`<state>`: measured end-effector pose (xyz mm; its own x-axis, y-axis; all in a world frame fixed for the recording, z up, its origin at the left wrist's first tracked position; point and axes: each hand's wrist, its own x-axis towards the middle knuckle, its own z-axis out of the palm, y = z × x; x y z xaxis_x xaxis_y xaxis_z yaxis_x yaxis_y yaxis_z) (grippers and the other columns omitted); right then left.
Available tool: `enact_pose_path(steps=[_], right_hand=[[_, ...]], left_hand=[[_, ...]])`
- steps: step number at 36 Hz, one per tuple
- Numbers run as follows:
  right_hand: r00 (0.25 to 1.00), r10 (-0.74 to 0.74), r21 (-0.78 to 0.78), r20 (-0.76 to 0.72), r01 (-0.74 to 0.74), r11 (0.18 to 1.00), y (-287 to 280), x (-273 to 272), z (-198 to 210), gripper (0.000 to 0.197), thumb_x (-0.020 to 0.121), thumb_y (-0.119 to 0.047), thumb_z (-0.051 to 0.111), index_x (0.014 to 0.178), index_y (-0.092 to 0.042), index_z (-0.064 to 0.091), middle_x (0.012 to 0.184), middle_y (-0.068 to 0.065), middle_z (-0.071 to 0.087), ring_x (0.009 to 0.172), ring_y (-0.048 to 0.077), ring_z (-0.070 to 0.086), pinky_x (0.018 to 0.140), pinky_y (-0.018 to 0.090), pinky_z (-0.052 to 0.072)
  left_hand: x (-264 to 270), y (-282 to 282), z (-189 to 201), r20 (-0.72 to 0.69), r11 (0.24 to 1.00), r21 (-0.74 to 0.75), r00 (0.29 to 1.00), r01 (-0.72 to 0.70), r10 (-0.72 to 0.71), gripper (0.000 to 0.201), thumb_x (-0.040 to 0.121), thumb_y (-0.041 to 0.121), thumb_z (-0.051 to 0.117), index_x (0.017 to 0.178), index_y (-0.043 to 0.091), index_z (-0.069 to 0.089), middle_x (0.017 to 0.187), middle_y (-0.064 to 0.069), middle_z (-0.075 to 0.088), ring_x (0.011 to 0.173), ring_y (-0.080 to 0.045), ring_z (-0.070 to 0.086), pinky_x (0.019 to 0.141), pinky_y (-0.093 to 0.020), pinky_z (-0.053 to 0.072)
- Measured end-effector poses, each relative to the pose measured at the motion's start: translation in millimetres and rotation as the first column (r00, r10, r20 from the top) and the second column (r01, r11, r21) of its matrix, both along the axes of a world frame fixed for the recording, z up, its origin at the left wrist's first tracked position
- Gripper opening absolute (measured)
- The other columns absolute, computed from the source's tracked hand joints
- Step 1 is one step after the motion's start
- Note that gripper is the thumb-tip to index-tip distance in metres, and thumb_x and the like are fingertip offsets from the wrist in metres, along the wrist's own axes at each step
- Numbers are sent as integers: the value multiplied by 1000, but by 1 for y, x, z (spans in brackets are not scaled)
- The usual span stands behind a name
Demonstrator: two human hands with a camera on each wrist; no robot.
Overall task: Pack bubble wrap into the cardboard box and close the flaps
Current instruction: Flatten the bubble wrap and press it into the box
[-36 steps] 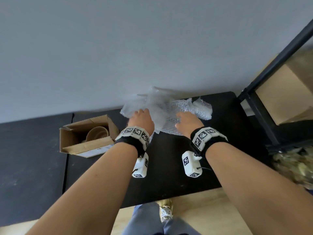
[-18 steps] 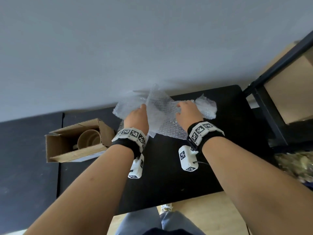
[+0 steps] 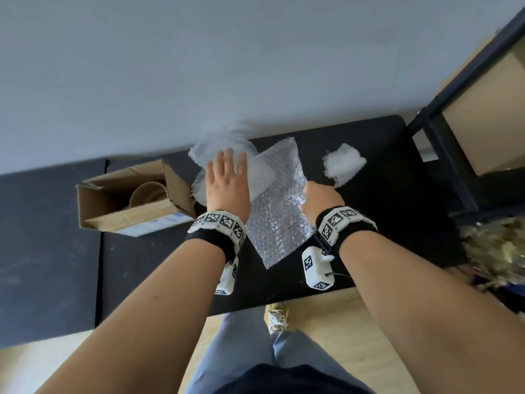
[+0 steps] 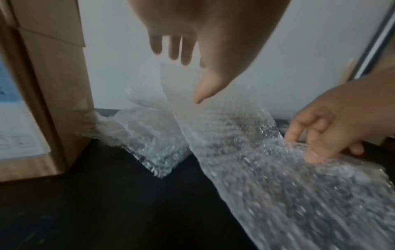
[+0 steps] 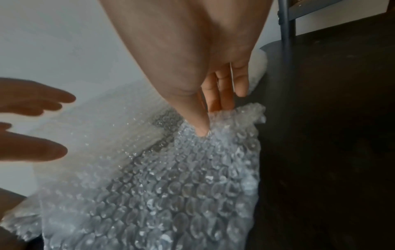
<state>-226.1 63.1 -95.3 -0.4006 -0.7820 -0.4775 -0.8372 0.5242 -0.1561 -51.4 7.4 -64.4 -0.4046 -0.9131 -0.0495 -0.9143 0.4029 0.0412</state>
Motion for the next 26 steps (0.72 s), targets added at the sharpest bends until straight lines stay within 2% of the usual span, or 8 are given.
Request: enact_pose_path(steps=[3,5,8,11,14,17,21,26], right_hand=[[998,-45,6,52,45,999,15,3,-1,35,91,-9,53,125,-10,48,119,13,61,109,31,59,86,39,50],[996,-65,5,68,65,998,25,4,0,37,92,-9,50,128,-7,44,119,13,60,109,31,59,84,38,48],[992,-89,-11,86,91,996,40,8,0,40,90,-8,53,129,-6,42,120,14,58,108,32,59,82,38,48],[994,-63,-134,86,74,988,54,11,-2,35,85,-5,59,118,-13,49,118,9,51,107,28,55,81,36,49],[994,19,-231,109,7,973,65,16,-4,36,83,1,58,113,-19,59,120,4,49,111,23,49,83,34,49],[985,48,-212,165,-12,977,75,21,-5,34,83,-2,57,110,-19,66,125,4,51,118,22,46,95,39,47],[980,126,-79,152,-115,990,95,29,-11,52,84,-8,58,133,-22,53,139,4,42,130,23,39,104,40,42],[968,233,-33,91,-231,972,123,32,-18,72,79,-4,59,144,-24,35,136,5,34,124,26,36,94,40,47]], left_hand=[[0,20,1,40,995,-13,995,96,-96,80,82,1,51,153,15,15,161,-7,6,147,-29,5,118,-46,2],[0,34,1,-2,984,-9,984,176,-176,67,83,1,50,145,17,33,153,-4,26,140,-26,24,115,-41,20],[0,55,-9,-76,959,149,970,242,-232,45,83,-2,50,123,17,56,128,1,48,115,-20,48,94,-34,46],[3,73,-25,-66,905,344,968,250,-242,37,89,13,55,126,18,56,130,2,48,120,-21,47,95,-38,49],[12,90,-41,-3,857,438,953,272,-302,61,88,40,61,142,19,42,146,0,37,133,-23,35,104,-40,43],[24,101,-50,-6,842,443,940,308,-340,88,78,47,71,149,18,29,156,-3,22,144,-24,18,112,-42,34],[38,113,-57,24,842,443,935,306,-353,100,75,33,79,153,18,18,160,1,11,148,-22,8,115,-41,32],[42,130,-54,-24,873,386,949,297,-313,70,88,4,58,150,15,29,157,2,22,146,-19,18,114,-34,32]])
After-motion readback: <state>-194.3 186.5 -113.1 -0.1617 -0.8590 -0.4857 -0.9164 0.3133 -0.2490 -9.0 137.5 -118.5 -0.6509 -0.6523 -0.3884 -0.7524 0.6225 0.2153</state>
